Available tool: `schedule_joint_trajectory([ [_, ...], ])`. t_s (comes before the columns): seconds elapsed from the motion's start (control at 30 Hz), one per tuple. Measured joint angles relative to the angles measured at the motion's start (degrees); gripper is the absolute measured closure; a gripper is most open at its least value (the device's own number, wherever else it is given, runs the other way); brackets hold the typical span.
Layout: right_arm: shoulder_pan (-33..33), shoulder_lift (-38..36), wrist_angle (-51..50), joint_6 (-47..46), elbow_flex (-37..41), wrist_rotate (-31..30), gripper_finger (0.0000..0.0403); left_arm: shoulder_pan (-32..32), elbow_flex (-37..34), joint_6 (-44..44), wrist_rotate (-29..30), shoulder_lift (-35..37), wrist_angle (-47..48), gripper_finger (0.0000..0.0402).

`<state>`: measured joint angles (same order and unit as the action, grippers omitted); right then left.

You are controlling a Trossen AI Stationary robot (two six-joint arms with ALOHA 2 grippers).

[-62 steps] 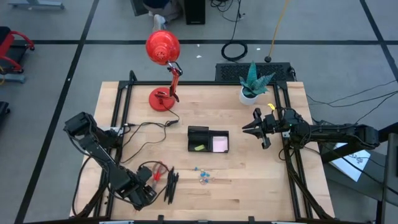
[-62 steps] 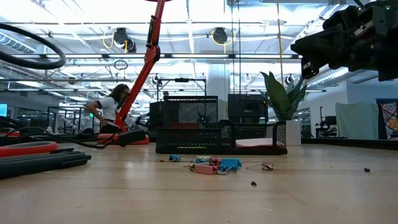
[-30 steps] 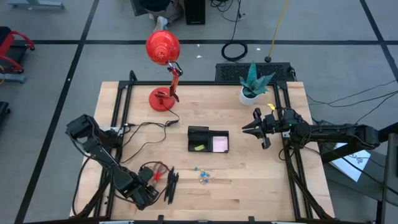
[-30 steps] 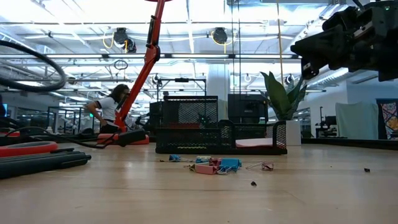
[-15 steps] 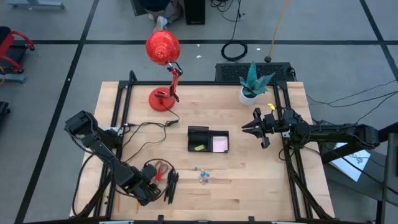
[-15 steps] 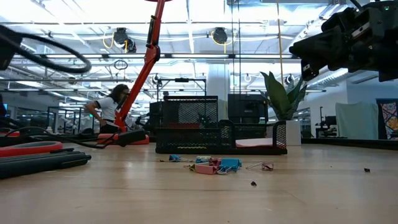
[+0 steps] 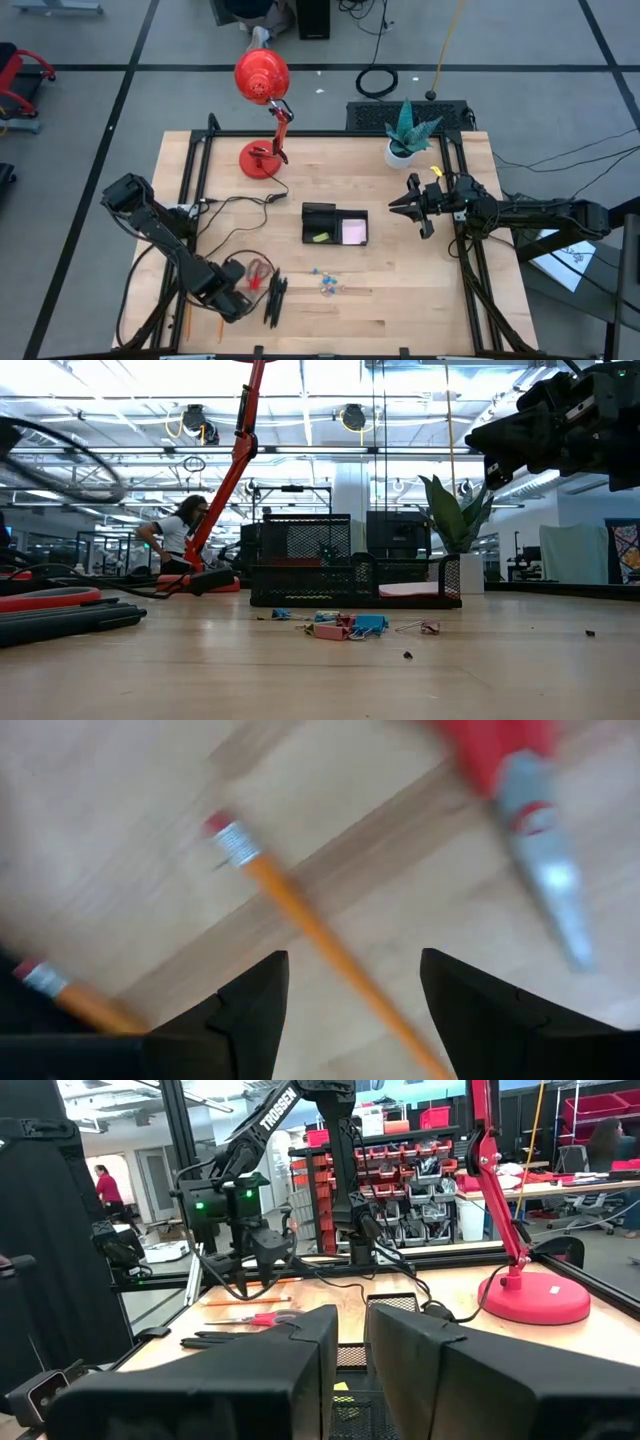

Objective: Pick and place office supplies into organizer
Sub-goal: Put the orange pencil into the black desk organizer

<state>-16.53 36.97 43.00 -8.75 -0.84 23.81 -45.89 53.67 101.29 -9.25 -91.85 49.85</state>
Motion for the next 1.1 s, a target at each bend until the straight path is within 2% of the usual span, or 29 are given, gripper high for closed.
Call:
schedule_joint_trajectory([
  [0.3, 0.0, 0.0, 0.0, 0.5, 0.0, 0.0, 0.0344, -0.4, 0.0, 3.6, 6.4, 0.0, -0.9, 0.0167],
  [0.47, 0.0, 0.0, 0.0, 0.5, 0.0, 0.0, 0.0344, -1.1, 0.0, 6.7, 5.8, -0.9, -0.3, 0.0167],
  [0.83, 0.0, 0.2, -0.1, 0.5, 0.0, 0.0, 0.0344, -6.1, 0.1, 23.8, 4.7, -2.2, -0.6, 0.0167],
  [1.1, 0.0, 0.2, -0.1, 0.5, 0.0, 0.0, 0.0344, -6.9, 0.1, 24.9, 5.9, -5.4, -3.6, 0.0167],
])
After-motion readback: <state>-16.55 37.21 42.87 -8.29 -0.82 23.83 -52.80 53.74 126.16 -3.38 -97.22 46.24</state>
